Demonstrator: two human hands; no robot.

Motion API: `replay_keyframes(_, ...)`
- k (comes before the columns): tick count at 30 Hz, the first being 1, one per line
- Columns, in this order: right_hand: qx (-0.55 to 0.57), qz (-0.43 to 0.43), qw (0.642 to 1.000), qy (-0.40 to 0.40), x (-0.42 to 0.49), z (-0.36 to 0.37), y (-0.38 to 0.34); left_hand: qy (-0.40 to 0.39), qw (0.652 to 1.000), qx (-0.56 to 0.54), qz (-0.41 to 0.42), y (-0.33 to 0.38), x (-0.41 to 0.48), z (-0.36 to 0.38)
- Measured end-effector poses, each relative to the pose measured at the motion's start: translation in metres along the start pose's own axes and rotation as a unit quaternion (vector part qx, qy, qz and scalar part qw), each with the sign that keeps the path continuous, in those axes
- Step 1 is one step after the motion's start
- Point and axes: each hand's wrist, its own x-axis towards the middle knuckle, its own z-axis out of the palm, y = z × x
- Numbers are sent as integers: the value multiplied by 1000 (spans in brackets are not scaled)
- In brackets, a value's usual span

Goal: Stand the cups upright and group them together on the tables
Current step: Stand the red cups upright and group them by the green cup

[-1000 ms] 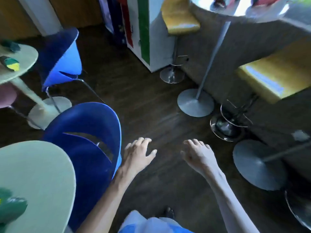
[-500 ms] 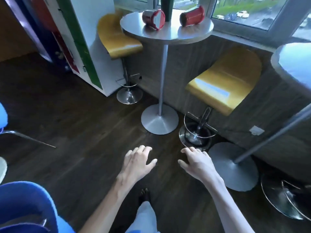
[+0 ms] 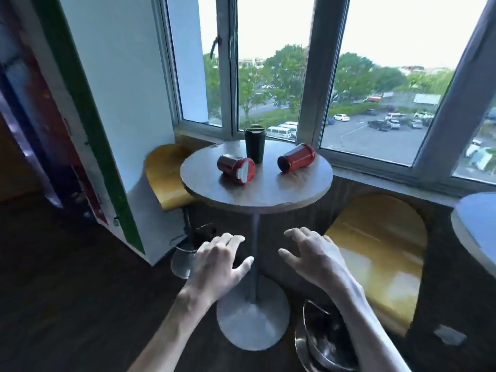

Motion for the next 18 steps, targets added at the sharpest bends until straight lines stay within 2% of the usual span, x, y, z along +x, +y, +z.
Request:
replay_keyframes(5, 46, -40, 996, 61, 110, -21, 13, 30, 999, -37, 5, -44, 109, 6)
replay_keyframes(7, 90, -50, 993, 60, 154, -16, 23, 10, 998, -66, 0, -65, 149, 14)
replay_keyframes(12, 212, -83, 974, 0, 251, 16, 44, -50, 996, -76, -4, -102, 222, 48)
replay_keyframes(18, 335, -157, 917, -152, 344, 49, 58, -56, 997, -59, -8, -124, 262, 92)
